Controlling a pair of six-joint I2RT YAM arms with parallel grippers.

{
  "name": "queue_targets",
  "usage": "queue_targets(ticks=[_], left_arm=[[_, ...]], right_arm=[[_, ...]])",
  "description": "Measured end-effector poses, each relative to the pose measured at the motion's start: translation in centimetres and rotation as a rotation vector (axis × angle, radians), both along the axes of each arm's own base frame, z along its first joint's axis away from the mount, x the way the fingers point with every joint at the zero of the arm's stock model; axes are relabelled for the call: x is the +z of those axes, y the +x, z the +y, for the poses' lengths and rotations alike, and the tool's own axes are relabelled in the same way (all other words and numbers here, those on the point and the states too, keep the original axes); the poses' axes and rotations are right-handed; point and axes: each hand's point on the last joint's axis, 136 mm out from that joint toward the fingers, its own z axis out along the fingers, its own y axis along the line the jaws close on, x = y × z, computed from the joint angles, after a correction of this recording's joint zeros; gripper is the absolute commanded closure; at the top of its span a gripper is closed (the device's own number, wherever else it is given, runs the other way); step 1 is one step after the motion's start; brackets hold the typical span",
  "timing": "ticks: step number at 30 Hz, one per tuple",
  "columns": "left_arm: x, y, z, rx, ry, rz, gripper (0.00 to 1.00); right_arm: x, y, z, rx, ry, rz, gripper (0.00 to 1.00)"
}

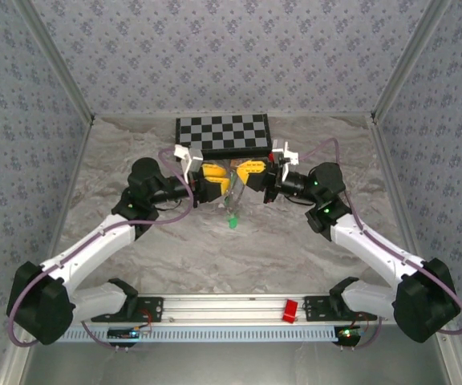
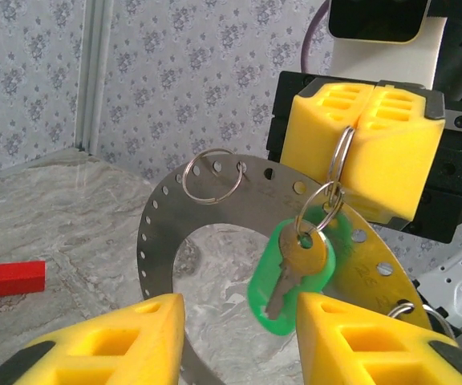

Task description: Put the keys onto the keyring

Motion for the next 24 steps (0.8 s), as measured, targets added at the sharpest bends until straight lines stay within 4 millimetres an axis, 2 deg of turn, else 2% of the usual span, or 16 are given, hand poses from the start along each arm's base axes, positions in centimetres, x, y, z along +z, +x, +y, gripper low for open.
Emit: queue_targets(ticks=[12, 20, 24], left_arm=[[0.6, -0.9, -1.3, -0.050, 0.000, -0.027, 0.58], [0.7, -1.0, -1.4, -0.055, 0.004, -0.050, 0.83], [0.8, -1.1, -1.5, -0.063, 0.003, -0.055, 0.85]], right_arm=[[-0.3, -0.1, 0.3, 0.019, -0.003, 0.013, 1.00], [-1.0, 0.0, 0.8, 0.034, -0.013, 0.039, 1.00], [-0.9, 0.1, 0.7, 0.031, -0.011, 0.037, 1.00]])
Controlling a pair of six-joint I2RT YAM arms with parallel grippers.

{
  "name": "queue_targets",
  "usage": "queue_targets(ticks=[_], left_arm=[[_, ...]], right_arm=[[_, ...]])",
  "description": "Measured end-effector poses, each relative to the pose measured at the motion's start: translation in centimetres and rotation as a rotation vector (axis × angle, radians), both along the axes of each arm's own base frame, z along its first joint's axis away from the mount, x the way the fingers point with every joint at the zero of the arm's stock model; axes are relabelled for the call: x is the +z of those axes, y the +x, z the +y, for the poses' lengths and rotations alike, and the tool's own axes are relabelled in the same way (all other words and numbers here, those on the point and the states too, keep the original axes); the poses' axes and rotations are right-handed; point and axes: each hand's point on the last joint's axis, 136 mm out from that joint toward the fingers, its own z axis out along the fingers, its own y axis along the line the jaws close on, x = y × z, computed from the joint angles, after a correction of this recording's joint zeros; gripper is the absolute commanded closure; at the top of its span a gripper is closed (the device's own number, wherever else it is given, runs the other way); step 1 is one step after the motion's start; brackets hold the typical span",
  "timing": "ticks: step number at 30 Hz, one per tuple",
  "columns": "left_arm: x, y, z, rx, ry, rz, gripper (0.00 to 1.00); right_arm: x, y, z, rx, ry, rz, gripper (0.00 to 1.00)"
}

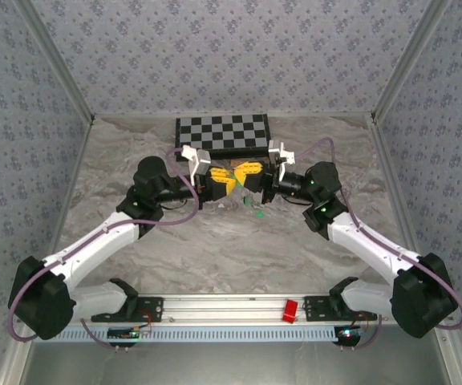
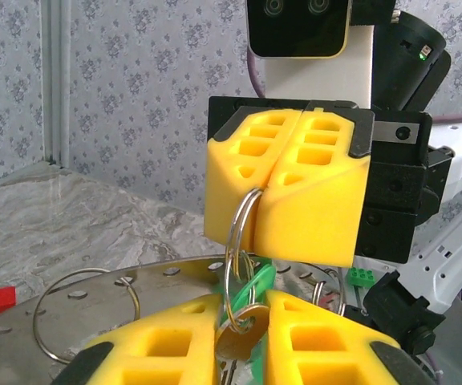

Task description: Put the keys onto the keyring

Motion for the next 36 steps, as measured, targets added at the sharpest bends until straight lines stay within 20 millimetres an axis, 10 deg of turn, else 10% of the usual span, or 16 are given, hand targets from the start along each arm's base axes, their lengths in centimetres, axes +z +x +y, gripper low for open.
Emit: queue_targets(ticks=[27, 36], left_arm=[[-2.6, -0.3, -1.8, -0.094, 0.044, 0.062, 0.83], [-2.2, -0.7, -1.4, -0.081, 0.054, 0.040, 0.63]], right_arm=[[0.8, 0.2, -0.5, -0.003, 0.034, 0.019, 1.00], [0.7, 0.4, -0.9, -0.012, 0.038, 0.012, 1.00]])
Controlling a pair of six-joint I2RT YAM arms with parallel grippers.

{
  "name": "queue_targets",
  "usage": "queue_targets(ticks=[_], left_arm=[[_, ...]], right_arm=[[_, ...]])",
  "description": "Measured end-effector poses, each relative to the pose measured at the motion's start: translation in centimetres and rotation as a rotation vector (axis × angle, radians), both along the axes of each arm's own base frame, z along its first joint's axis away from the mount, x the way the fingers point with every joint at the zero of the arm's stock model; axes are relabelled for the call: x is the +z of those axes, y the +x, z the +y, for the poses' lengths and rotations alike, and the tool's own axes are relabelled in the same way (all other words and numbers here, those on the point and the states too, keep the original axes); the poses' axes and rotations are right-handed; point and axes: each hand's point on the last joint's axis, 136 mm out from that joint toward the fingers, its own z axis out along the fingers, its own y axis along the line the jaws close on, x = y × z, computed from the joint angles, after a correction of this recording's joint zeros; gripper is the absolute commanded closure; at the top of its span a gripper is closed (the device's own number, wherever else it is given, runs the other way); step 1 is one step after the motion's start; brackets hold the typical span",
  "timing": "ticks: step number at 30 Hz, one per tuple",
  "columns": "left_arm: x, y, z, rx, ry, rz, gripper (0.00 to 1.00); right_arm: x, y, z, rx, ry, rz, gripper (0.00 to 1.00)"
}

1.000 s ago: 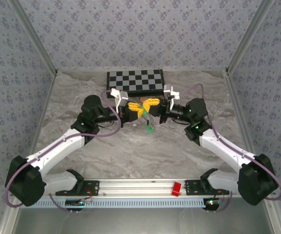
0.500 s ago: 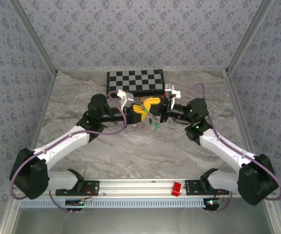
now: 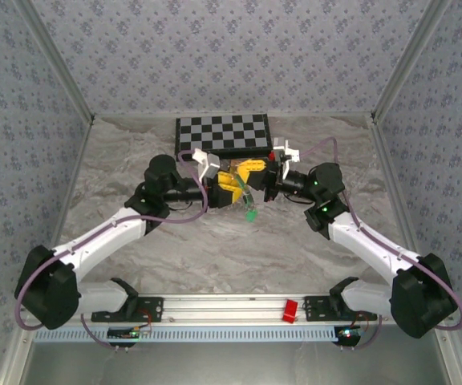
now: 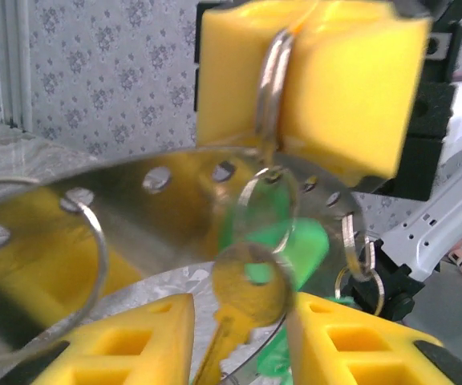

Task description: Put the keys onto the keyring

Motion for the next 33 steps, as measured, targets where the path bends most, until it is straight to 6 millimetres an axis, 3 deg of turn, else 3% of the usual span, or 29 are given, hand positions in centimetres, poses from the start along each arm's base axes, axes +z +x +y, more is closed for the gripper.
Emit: queue_targets(ticks=[5, 12, 28, 33], left_arm=[[1.8, -0.6, 0.7, 0.017, -0.030, -0.044, 0.57], [1.7, 0.4, 0.6, 0.074, -0.032, -0.041, 0.58], [1.6, 1.8, 0.4, 0.167, -0.023, -0.065, 0.74], [1.3, 1.8, 1.1, 0.200, -0.008, -0.092, 0.61]], right_arm=[[-0.1, 0.1, -0.1, -0.003, -0.001, 0.001, 1.00], [0.0, 0.0, -0.1, -0.001, 0.006, -0.001, 1.00], [0.0, 0.0, -0.1, 0.002, 0.009, 0.010, 1.00], [0.0, 0.0, -0.1, 0.003, 0.009, 0.013, 1.00]])
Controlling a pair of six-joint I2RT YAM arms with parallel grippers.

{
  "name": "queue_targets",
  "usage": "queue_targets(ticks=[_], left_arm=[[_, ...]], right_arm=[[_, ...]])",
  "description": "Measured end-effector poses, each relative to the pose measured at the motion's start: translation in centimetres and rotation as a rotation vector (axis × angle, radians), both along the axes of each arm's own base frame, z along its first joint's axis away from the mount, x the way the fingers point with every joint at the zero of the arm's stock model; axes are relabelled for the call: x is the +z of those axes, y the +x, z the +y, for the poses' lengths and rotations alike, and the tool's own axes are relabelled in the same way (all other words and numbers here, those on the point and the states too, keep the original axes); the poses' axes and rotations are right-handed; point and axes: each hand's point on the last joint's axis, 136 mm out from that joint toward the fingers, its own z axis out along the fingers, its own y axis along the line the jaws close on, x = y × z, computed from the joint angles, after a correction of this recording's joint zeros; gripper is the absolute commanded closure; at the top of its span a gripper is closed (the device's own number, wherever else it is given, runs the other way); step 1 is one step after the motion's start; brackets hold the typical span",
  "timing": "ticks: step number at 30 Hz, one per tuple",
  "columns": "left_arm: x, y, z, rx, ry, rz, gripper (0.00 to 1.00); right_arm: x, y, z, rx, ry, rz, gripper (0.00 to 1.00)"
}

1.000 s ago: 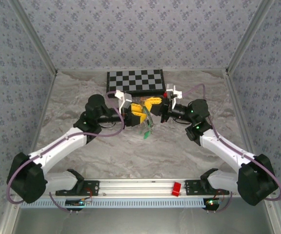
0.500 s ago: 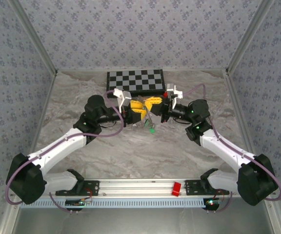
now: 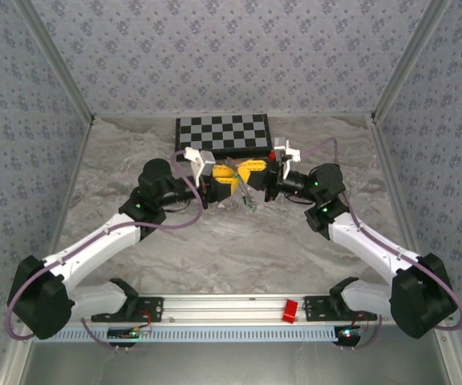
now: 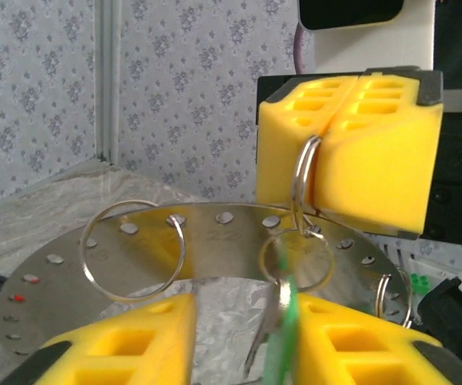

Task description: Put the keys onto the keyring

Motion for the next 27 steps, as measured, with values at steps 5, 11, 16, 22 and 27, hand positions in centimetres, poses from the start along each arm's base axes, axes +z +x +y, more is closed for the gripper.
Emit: queue_targets(ticks=[5, 11, 16, 22, 27], left_arm=[[-0.02, -0.14, 0.30, 0.011, 0.009, -0.012, 0.63], [-0.03, -0.15, 0.28, 0.010, 0.010, -0.015, 0.65], [-0.34, -0.31, -0.07, -0.014, 0.011, -0.008, 0.59], [-0.89, -0.54, -0.52, -0.042, 0.019, 0.003, 0.61], [-0.70, -0.71, -0.56, -0.052, 0.012, 0.000, 0.68]], right_arm=[[0.00, 0.00, 0.00, 0.001, 0.001, 0.003, 1.00], [0.00, -0.03, 0.01, 0.002, 0.000, 0.003, 1.00], [-0.04, -0.12, 0.05, 0.009, -0.001, 0.006, 1.00], [-0.05, -0.13, 0.05, 0.010, -0.001, 0.006, 1.00], [-0.06, -0.18, 0.06, 0.013, -0.001, 0.009, 1.00]])
